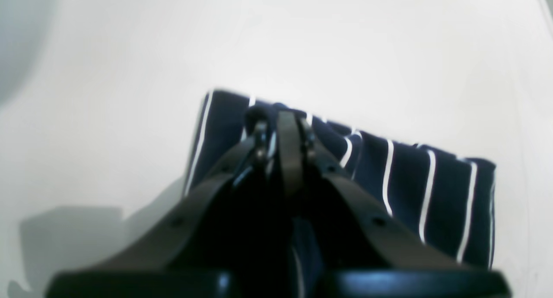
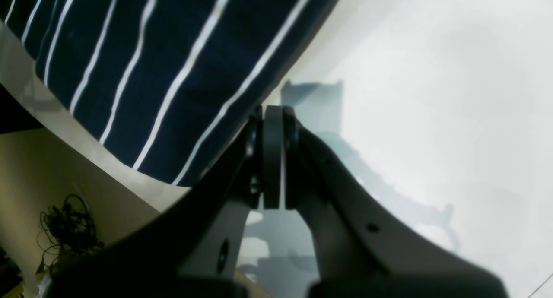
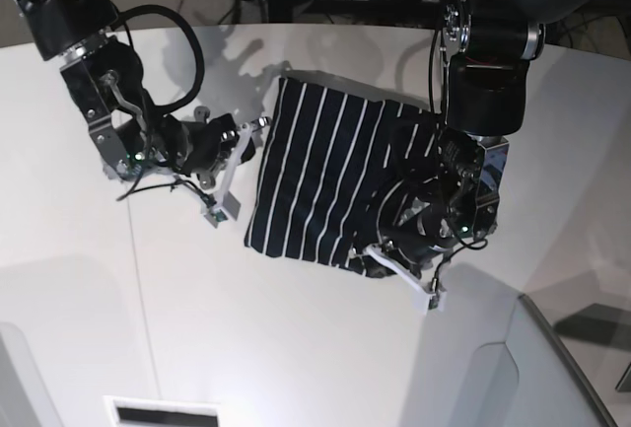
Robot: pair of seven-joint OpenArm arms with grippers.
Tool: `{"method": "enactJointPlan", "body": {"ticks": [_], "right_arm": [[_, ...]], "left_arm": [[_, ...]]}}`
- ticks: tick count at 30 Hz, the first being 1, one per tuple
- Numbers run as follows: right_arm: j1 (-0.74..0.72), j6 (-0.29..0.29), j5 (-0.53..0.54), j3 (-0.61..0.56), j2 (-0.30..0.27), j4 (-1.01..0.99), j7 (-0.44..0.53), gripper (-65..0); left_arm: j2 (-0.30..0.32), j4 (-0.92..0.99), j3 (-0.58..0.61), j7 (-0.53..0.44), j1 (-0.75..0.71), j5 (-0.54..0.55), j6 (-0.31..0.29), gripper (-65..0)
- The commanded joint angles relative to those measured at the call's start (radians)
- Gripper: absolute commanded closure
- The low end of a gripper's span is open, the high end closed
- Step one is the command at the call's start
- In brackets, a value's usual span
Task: Layout the t-shirt on the table in an organized manner, then fold the t-shirt properly
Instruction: 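Rotate the folded bundle with the left gripper while the right holds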
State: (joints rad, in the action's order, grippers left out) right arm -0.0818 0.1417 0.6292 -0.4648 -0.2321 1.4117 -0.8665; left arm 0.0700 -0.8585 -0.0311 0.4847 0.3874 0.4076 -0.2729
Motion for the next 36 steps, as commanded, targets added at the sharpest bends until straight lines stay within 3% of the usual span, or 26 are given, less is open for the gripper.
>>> {"method": "enactJointPlan", "body": {"ticks": [1, 6, 9, 21, 24, 26, 29, 31, 33, 36], "right_arm": [[-0.014, 0.006, 0.016, 0.002, -0.003, 0.015, 0.011, 0.0], [-0.014, 0.006, 0.016, 0.002, -0.003, 0.015, 0.008, 0.0], [-0.013, 0.006, 0.016, 0.002, -0.005, 0.015, 0.008, 0.0], [-0.013, 0.008, 0.016, 0.002, -0.005, 0.015, 0.007, 0.0], [-0.013, 0.008, 0.016, 0.002, -0.005, 0.015, 0.007, 0.0], [-0.013, 0.008, 0.016, 0.002, -0.005, 0.015, 0.008, 0.0], [-0.013, 0.008, 0.016, 0.002, -0.008, 0.015, 0.01, 0.0], [-0.013, 0.008, 0.016, 0.002, -0.017, 0.015, 0.011, 0.0], [-0.014, 0.008, 0.016, 0.002, -0.02, 0.015, 0.013, 0.0], [-0.019, 0.008, 0.016, 0.004, -0.02, 0.015, 0.013, 0.0]], "left_arm": [[0.004, -0.018, 0.0, -0.022, 0.038, 0.007, -0.009, 0.0], [-0.006, -0.017, -0.002, -0.083, 0.049, -0.151, -0.009, 0.0], [-0.017, 0.006, -0.013, -0.09, 0.058, -0.172, -0.009, -1.8], [0.014, 0.008, -0.013, -0.143, 0.127, -0.174, -0.009, -51.2], [0.024, -0.055, -0.014, -0.139, 0.12, -0.172, -0.009, -55.9], [0.023, -0.141, -0.014, -0.114, 0.063, -0.172, -0.009, -55.5], [0.018, -0.351, -0.011, -0.004, -0.048, -0.172, -0.009, -54.6], [0.018, -0.485, -0.013, 0.058, -0.155, -0.172, -0.009, -48.1], [0.018, -0.571, -0.013, 0.07, -0.245, -0.172, -0.009, -36.0], [0.02, -0.644, -0.014, 0.067, -0.364, -0.172, -0.009, -6.7]]}}
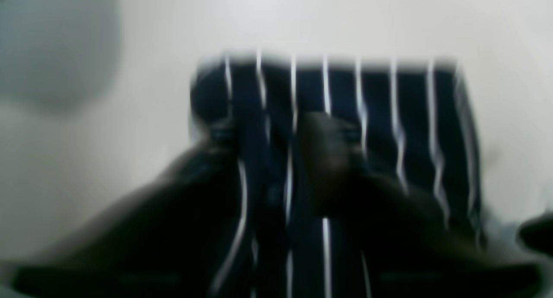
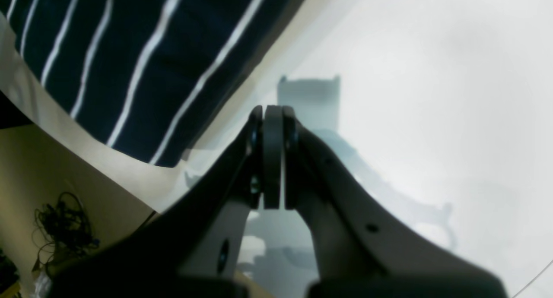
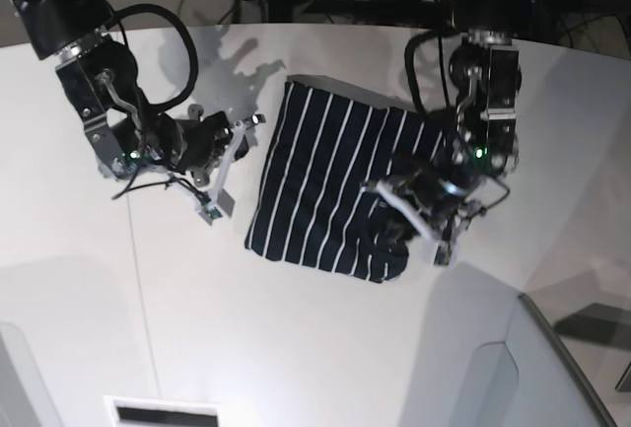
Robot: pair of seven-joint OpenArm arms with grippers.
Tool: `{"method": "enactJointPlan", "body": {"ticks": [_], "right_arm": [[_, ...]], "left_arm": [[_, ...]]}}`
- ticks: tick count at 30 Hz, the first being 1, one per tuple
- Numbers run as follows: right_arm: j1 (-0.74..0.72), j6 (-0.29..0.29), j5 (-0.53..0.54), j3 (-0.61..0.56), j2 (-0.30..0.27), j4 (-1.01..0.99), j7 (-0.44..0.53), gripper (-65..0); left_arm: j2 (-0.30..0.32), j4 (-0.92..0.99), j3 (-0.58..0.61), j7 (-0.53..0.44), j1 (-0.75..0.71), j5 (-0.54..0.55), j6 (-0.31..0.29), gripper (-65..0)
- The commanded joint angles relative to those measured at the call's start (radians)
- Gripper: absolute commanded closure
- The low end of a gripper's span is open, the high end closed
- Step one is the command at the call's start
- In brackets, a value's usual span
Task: Layout the t-shirt on the table in an organized manner, then fold the t-shirt properly
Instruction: 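Rotate the folded bundle with the left gripper while the right holds, then push the bundle's edge with the right gripper to square it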
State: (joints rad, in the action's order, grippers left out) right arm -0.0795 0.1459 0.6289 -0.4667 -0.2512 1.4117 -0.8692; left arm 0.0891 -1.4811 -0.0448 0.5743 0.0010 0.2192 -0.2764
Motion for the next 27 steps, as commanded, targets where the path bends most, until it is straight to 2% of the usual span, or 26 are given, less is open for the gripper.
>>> {"method": "enactJointPlan", "body": {"ticks": [1, 6, 10, 14, 18, 25, 27], "right_arm": [[-0.021, 0.004, 0.016, 0.006, 0.0, 0.015, 0.015, 0.0], [-0.022, 0.004, 0.016, 0.006, 0.006, 0.018, 0.015, 0.0], [-0.019, 0.004, 0.016, 0.006, 0.0, 0.018, 0.017, 0.0], [-0.016, 0.004, 0.016, 0.006, 0.0, 0.022, 0.017, 0.0], [-0.018, 0.004, 0.016, 0.006, -0.001, 0.022, 0.017, 0.0], [-0.087, 0.005, 0.016, 0.003, -0.003, 0.087, 0.017, 0.0], [-0.127, 0.031, 0.016, 0.003, 0.002, 0.093, 0.017, 0.0]], "left_arm": [[0.001, -0.034, 0.0, -0.023, -0.008, 0.016, -0.005, 0.0], [-0.001, -0.057, 0.0, -0.024, -0.121, 0.01, -0.005, 0.0], [0.005, -0.005, -0.002, -0.029, -0.138, 0.009, -0.005, 0.0], [0.007, 0.116, -0.05, -0.158, -0.114, 0.007, -0.005, 0.0], [0.007, 0.17, -0.086, -0.182, -0.086, 0.007, -0.005, 0.0], [0.005, -0.048, -0.191, -0.115, -0.132, 0.015, -0.005, 0.0], [0.004, -0.079, -0.188, -0.101, -0.143, 0.009, -0.005, 0.0]]}}
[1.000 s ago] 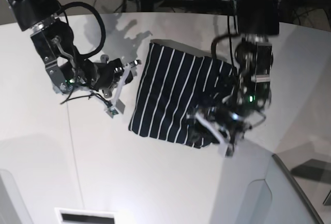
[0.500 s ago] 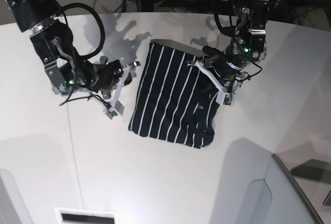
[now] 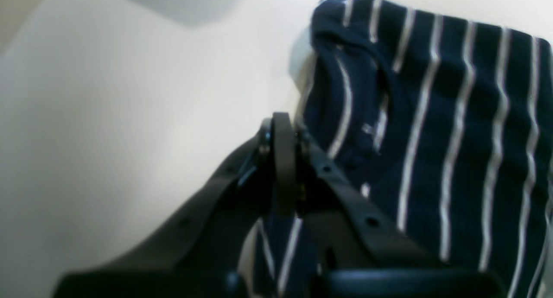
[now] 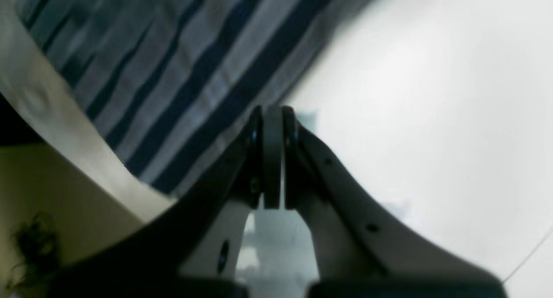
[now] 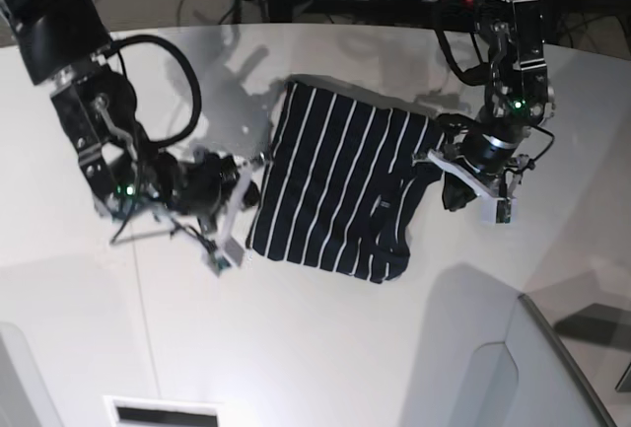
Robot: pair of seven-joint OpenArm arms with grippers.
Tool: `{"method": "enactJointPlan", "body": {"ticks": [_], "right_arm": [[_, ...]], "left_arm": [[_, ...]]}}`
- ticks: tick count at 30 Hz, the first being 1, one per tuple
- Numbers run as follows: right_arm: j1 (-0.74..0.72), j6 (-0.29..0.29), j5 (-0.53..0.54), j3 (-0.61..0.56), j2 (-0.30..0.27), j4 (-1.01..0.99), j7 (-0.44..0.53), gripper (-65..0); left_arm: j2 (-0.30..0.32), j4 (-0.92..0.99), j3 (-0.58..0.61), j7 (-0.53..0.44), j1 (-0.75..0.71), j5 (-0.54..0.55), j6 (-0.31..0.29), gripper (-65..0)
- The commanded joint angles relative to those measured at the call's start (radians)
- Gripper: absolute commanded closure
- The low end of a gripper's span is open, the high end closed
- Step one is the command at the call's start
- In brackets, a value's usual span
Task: Layout the t-shirt on the table in an organized manner, then fold the t-shirt properly
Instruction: 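Push the bundle's edge with the right gripper to square it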
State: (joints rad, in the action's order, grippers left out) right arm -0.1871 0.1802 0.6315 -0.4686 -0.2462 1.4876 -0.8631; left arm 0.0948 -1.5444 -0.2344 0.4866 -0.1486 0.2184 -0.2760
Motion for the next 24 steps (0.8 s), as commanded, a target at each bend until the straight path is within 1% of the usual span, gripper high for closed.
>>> {"method": "enactJointPlan", "body": {"ticks": [1, 3, 5, 8, 10, 14, 17, 19, 22, 24], "right_arm": [[-0.041, 0.029, 0.014, 0.005, 0.0, 0.011, 0.011, 0.0], [-0.088, 0.094, 0.014, 0.006, 0.011, -0.011, 0.011, 0.0], [-0.139, 0.134, 0.014, 0.009, 0.046, -0.063, 0.02, 0.0], [-0.217, 0.183, 0.014, 0.006, 0.066, -0.218, 0.112, 0.0], [-0.262, 0.218, 0.014, 0.006, 0.078, -0.33, 0.176, 0.0], [-0.328, 0.282, 0.014, 0.006, 0.081, -0.483, 0.238, 0.0], [-0.36, 0.318, 0.014, 0.006, 0.1, -0.555, 0.272, 0.0], [-0.378, 0.333, 0.014, 0.006, 0.107, -0.586, 0.282, 0.0], [-0.378, 0.336, 0.014, 0.006, 0.112, -0.565, 0.275, 0.0], [-0.375, 0.336, 0.014, -0.035, 0.126, -0.54, 0.265, 0.0]], "left_arm": [[-0.005, -0.017, 0.003, -0.013, 0.001, 0.009, -0.006, 0.0], [-0.007, -0.001, 0.005, -0.013, -0.006, 0.008, -0.006, 0.0], [-0.008, 0.028, 0.005, -0.013, -0.006, 0.008, -0.006, 0.0], [-0.008, 0.048, 0.005, -0.013, -0.016, 0.008, -0.006, 0.0], [-0.008, 0.023, 0.005, -0.013, -0.042, 0.009, -0.006, 0.0], [-0.01, -0.028, 0.005, -0.012, -0.113, 0.014, -0.006, 0.0], [-0.027, -0.031, 0.005, -0.012, -0.151, 0.008, -0.006, 0.0], [-0.027, -0.047, 0.005, -0.012, -0.191, 0.008, -0.006, 0.0], [-0.027, -0.089, 0.005, -0.012, -0.251, 0.008, -0.006, 0.0], [-0.027, -0.095, 0.005, -0.012, -0.273, 0.008, -0.006, 0.0]]}}
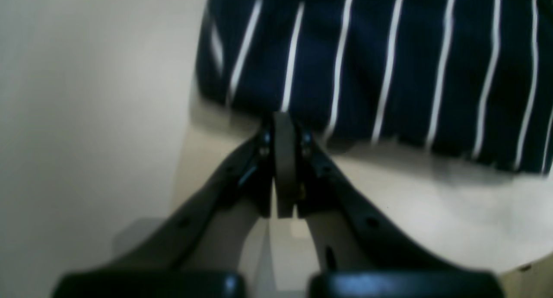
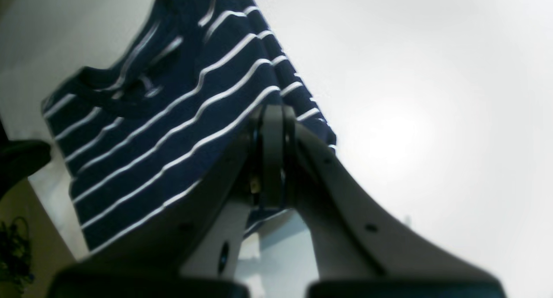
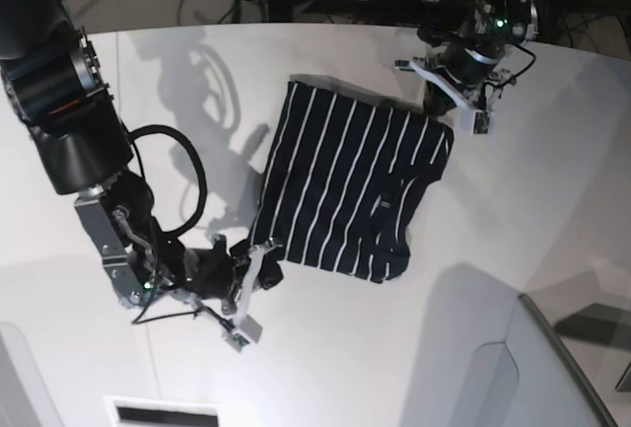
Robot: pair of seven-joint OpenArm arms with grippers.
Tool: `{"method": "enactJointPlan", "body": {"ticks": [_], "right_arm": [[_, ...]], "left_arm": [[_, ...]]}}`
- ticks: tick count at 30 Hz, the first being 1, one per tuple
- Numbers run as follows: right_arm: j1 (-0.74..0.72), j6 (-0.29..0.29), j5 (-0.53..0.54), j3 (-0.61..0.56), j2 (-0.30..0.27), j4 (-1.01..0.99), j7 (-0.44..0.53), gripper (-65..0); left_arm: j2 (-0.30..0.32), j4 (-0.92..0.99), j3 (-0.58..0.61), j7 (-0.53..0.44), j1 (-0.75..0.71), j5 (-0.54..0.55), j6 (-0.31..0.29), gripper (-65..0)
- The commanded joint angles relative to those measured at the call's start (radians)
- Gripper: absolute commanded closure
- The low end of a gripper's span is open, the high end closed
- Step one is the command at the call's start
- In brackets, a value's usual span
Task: Layout the t-shirt on the table in an organized manner, then fold the t-shirt properly
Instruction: 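Push the bundle's edge with the right gripper to square it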
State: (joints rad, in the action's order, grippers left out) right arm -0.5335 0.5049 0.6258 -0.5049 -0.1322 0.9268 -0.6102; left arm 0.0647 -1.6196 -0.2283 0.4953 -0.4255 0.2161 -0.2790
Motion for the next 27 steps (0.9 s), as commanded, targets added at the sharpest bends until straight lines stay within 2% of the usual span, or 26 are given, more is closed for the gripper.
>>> {"method": "enactJointPlan", "body": {"ticks": [1, 5, 10, 14, 17, 23, 27], "right_arm": [[-0.029, 0.011, 0.019, -0.025, 0.019, 0.022, 0.009, 0.0], [-0.024, 0.004, 0.019, -0.061, 0.058, -0.015, 0.052, 0.0], [-0.029, 0.004, 0.019, -0.061, 0.065, -0.133, 0.121, 0.0], [-0.03, 0.004, 0.019, -0.062, 0.052, -0.223, 0.171, 0.0], [-0.027, 0.002, 0.019, -0.062, 0.013, -0.249, 0.191, 0.0], [-0.015, 0.002, 0.019, -0.061, -0.03, -0.251, 0.189, 0.0], [-0.009, 0.001, 0.019, -0.061, -0.033, -0.268, 0.191, 0.0]], "left_arm": [[0.004, -0.017, -0.003, -0.02, 0.001, 0.01, -0.003, 0.0], [0.004, -0.015, -0.003, -0.02, 0.004, 0.01, -0.003, 0.0], [0.004, 0.014, -0.006, -0.02, 0.032, 0.01, -0.003, 0.0], [0.005, 0.068, -0.009, -0.024, 0.064, 0.01, -0.003, 0.0], [0.007, 0.107, -0.004, -0.025, 0.089, 0.009, -0.003, 0.0], [0.007, 0.12, -0.01, -0.025, 0.104, 0.009, -0.003, 0.0], [0.01, 0.094, -0.015, -0.027, 0.099, 0.01, -0.003, 0.0]]}}
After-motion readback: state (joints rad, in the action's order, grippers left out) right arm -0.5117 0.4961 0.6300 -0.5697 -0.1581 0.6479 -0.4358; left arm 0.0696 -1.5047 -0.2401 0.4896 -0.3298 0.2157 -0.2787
